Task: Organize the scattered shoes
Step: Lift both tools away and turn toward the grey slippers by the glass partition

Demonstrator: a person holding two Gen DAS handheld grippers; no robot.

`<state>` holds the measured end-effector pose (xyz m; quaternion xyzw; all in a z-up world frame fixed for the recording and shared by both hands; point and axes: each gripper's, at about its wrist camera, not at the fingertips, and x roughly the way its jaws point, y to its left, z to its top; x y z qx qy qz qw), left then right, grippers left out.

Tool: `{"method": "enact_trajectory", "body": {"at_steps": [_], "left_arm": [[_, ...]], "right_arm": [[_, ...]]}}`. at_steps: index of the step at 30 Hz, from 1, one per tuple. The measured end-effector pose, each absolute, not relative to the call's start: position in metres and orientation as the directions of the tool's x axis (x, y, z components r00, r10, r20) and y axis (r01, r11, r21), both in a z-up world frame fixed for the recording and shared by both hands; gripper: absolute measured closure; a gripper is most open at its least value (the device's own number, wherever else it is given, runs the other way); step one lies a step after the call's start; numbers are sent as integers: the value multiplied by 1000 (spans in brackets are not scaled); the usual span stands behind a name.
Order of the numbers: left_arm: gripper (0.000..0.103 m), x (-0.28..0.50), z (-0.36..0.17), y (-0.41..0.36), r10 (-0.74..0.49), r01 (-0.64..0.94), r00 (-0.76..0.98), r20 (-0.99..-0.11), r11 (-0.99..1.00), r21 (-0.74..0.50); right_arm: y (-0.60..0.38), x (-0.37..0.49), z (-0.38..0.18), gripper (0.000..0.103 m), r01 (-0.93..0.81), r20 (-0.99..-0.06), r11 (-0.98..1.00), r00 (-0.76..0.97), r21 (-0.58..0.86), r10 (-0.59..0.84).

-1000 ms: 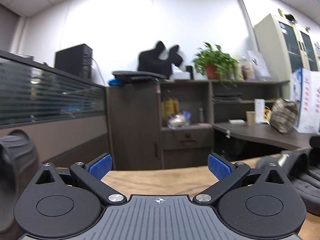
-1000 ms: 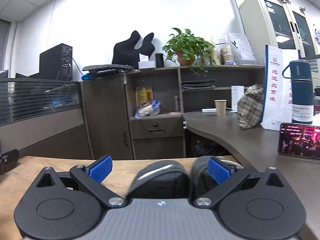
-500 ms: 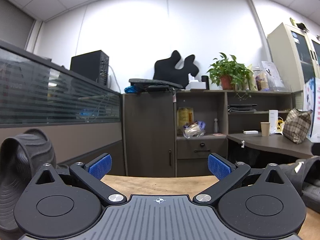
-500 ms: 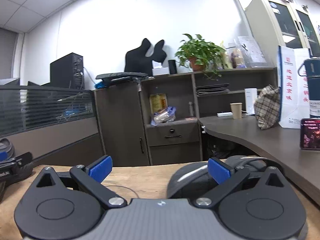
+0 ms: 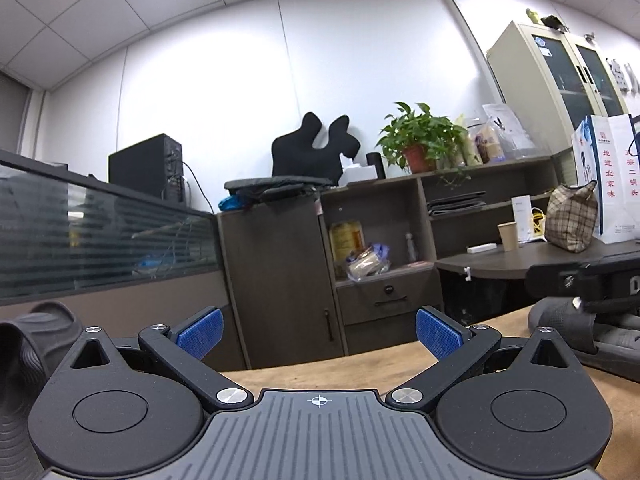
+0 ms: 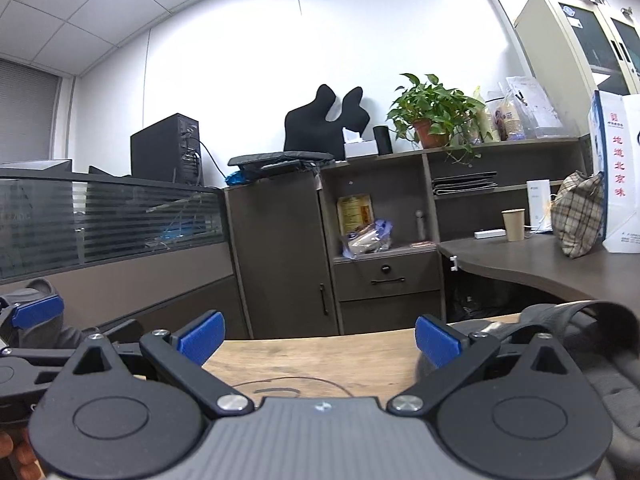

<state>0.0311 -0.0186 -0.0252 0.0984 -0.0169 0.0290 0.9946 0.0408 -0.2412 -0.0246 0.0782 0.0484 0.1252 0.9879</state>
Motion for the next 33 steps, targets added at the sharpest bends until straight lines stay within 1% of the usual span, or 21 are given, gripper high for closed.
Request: {"method": "enact_trajectory", "body": {"at_steps": [8,12,19,25,29,33], "left_arm": [[0,26,-24,-9,78,-87,994,71,987,134],[0,23,-24,-4,90,-99,992,87,990,102],[0,20,-24,-3,107,-117,988,109,989,90],[0,9,-25,6,70,-81,981,181,995,54],[0,8,-24,14,127,-153,967,221,982,107],[0,12,-20,33,202,-225,956,215,970,91]], "right_arm": [[-222,33,-28,0,-207,-26,971,977,116,212],[-219,34,-27,0,-199,-27,975,979,102,202],[-213,36,-27,0,-183,-30,980,982,79,186],[-208,37,-27,0,-169,-31,984,985,59,171],[-205,38,-27,0,-160,-32,986,986,45,161],[-202,40,-27,0,-147,-37,988,988,39,148]]}}
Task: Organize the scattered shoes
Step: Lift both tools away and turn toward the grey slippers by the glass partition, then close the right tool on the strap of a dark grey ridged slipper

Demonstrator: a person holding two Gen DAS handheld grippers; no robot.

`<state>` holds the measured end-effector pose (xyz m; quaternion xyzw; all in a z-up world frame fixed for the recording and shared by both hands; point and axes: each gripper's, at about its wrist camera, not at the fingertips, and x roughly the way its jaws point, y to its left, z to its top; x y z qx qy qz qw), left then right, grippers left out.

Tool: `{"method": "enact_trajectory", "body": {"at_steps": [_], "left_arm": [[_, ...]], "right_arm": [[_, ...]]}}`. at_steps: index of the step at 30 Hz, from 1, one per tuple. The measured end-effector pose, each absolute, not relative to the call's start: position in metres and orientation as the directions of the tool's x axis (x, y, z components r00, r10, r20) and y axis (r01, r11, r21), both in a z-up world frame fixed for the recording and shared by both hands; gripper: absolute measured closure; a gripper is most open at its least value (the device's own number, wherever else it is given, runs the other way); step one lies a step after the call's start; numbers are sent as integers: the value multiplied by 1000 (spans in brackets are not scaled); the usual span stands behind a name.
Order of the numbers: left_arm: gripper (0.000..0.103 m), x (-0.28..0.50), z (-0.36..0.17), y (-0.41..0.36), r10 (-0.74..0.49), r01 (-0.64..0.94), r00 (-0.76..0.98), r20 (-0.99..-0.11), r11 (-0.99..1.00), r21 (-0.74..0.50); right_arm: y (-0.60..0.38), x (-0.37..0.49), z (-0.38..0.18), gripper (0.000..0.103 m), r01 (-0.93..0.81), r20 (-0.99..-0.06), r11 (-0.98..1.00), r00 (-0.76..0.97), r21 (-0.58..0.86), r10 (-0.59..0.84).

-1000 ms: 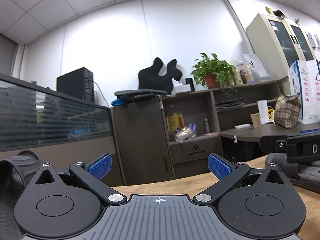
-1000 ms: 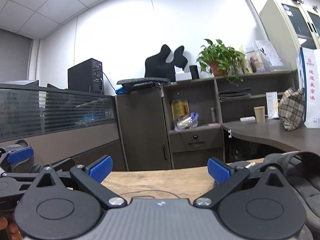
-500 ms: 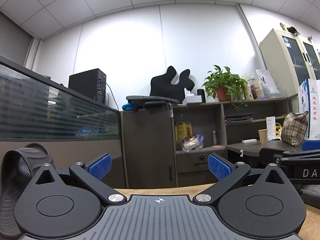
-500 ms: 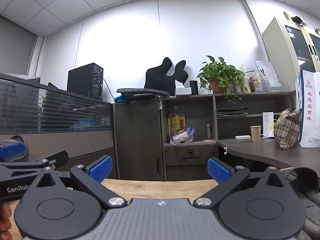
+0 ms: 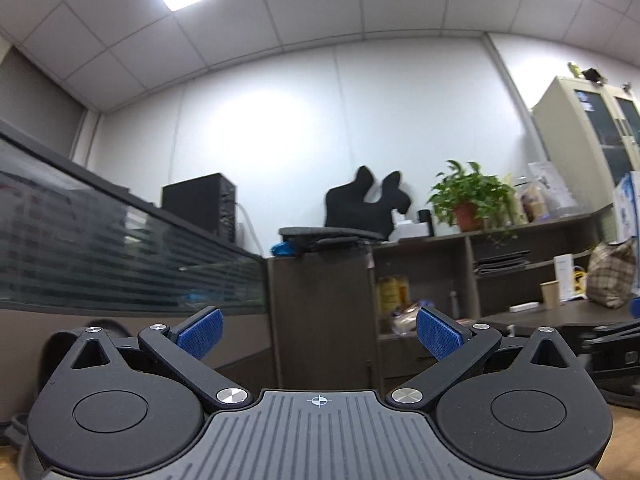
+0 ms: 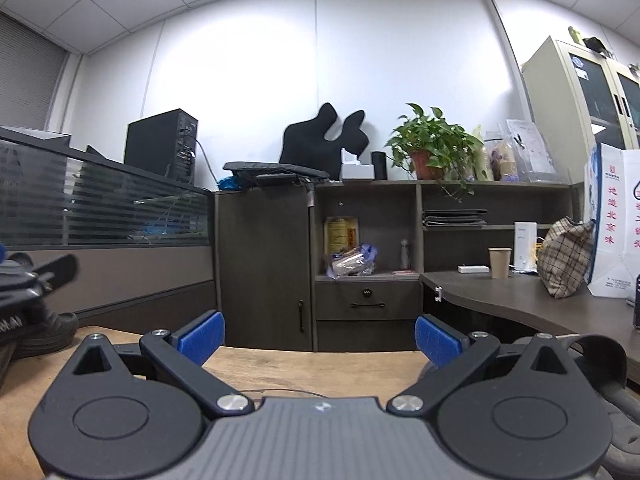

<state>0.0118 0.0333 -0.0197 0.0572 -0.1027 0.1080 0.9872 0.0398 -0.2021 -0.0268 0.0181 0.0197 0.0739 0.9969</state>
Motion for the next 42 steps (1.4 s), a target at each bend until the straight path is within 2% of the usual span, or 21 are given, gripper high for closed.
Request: {"method": "enact_trajectory", "body": {"at_steps": [4,14,19,31,37,42], "left_arm": [[0,12,-20,48,242,-261,951,194,962,79],[0,-10,-21,74,254,-267,953,163,962,64],[0,-23,-19,94,263,-274,953,153,960,58],[0,-52,-11,141,375,-387,917,134,919,74],[0,-64,-15,165,432,-437,899,74,897,68],[0,-67,-23,180,483,-481,876,11,870,105]], "right_arm": [[-199,41,-27,0,-147,-40,989,988,33,149],[-195,44,-27,0,-147,-51,989,988,34,149],[-183,42,-26,0,-164,-18,986,986,36,164],[-94,48,-10,0,-451,-33,889,890,78,454],[-48,37,2,0,-603,-80,797,793,46,604],[7,41,15,0,-679,-124,734,729,-7,673]]}}
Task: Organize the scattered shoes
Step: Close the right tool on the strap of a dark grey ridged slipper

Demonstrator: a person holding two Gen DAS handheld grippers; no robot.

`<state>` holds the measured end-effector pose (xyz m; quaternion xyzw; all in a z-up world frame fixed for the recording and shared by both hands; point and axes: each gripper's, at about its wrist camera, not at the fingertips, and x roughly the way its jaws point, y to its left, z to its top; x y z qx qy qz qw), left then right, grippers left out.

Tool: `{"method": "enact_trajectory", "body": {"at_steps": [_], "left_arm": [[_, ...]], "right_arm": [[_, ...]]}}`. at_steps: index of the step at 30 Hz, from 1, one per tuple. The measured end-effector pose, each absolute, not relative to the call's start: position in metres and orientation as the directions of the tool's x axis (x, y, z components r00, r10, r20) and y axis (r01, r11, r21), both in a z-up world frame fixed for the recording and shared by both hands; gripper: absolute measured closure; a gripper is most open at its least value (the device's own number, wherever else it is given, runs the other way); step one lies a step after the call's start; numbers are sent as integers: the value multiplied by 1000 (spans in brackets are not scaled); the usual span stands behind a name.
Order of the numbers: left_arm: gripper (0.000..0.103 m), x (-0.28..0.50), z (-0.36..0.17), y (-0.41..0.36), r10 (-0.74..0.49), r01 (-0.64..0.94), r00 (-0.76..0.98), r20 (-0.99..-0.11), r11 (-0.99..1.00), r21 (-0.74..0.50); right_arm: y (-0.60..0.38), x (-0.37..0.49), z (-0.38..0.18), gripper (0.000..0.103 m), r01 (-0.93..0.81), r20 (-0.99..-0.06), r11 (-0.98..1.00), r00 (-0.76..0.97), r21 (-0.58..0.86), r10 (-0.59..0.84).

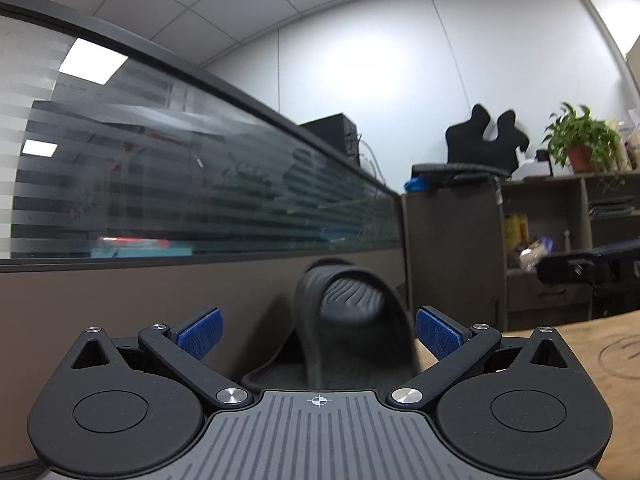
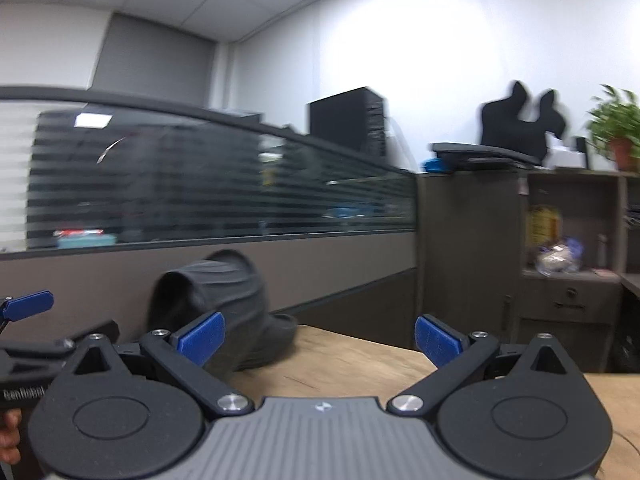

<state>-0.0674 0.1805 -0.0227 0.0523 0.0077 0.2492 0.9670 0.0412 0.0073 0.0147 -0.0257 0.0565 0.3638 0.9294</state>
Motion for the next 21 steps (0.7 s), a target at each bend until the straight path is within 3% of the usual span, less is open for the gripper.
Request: {"method": "enact_trajectory", "body": {"at_steps": [5,17,21], "left_arm": [[0,-77,-26,189,491,-486,870,-34,868,103],[0,-103,-25,193,500,-492,864,-62,863,113],[0,-109,-24,193,506,-500,861,-53,860,106]], "right_arm": [[48,54,21,2,-726,-191,687,678,-27,710],[132,85,26,18,-795,-369,602,583,-73,724],[160,95,28,33,-816,-426,571,548,-84,720]]}}
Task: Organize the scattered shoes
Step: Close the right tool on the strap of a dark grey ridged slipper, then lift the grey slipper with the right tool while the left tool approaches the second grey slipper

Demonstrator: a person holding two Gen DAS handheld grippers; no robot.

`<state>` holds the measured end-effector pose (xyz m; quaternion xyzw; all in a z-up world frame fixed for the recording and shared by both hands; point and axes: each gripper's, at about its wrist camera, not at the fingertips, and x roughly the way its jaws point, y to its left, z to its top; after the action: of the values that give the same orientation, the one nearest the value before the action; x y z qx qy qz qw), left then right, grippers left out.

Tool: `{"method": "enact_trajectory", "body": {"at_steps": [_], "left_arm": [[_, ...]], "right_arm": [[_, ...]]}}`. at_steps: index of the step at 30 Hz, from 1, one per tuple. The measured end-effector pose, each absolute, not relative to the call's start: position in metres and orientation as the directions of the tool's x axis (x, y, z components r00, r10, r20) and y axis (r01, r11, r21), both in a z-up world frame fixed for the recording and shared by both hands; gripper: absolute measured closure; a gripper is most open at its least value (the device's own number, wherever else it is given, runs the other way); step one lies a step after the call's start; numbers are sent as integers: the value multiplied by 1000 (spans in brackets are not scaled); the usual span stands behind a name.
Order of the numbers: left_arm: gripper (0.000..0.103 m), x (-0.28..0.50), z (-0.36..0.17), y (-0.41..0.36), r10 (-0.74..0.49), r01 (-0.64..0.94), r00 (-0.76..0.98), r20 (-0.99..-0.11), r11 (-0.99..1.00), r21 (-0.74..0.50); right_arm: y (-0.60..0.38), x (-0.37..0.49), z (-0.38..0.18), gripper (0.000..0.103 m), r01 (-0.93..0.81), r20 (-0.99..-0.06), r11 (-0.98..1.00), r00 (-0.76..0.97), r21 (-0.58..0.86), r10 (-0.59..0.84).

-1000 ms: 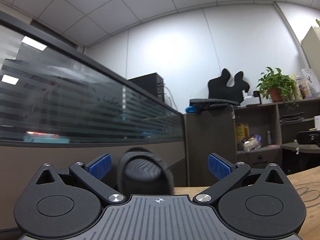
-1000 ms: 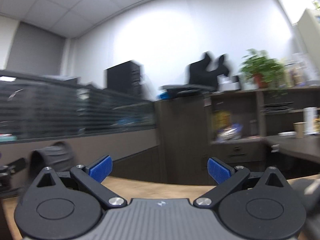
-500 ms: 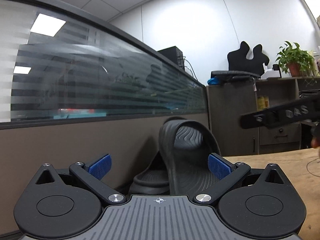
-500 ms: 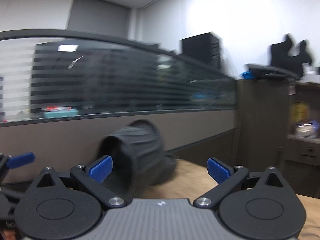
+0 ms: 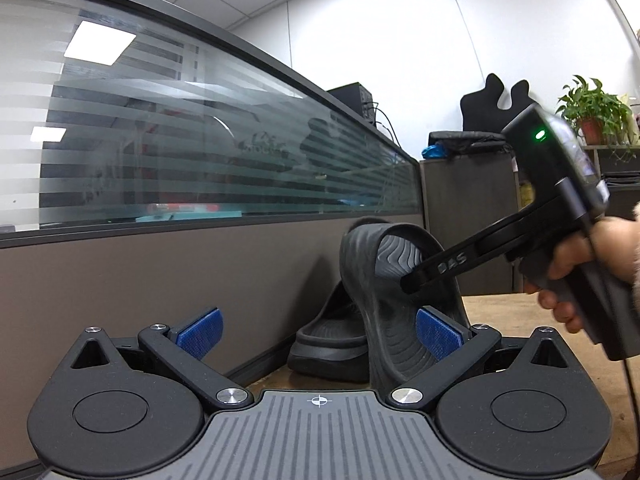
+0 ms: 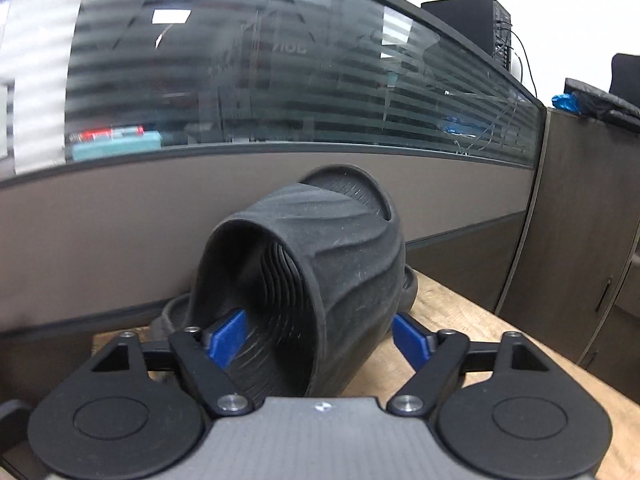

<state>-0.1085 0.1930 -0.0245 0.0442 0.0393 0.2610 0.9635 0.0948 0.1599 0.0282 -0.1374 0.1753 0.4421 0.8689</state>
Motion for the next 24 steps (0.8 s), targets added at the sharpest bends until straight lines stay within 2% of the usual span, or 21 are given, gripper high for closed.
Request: {"method": "enact_trajectory", "body": {"at_steps": [5,6,7,18,24], "left_arm": [[0,-116,-24,195,517,-513,855,-34,854,92],[0,-117,-24,196,518,-514,855,-32,853,89],[0,-118,-24,196,518,-514,855,-32,853,89],[0,-124,-24,200,521,-518,853,-28,852,79],[0,-120,-25,201,515,-511,857,-29,856,76]], "right_arm": [[166,103,16,49,-774,-403,626,604,-93,687],[166,103,17,58,-765,-394,639,615,-88,683],[165,104,17,63,-758,-387,647,622,-83,680],[149,98,17,70,-711,-319,702,676,-46,664],[131,97,21,72,-680,-334,733,689,6,643]]}}
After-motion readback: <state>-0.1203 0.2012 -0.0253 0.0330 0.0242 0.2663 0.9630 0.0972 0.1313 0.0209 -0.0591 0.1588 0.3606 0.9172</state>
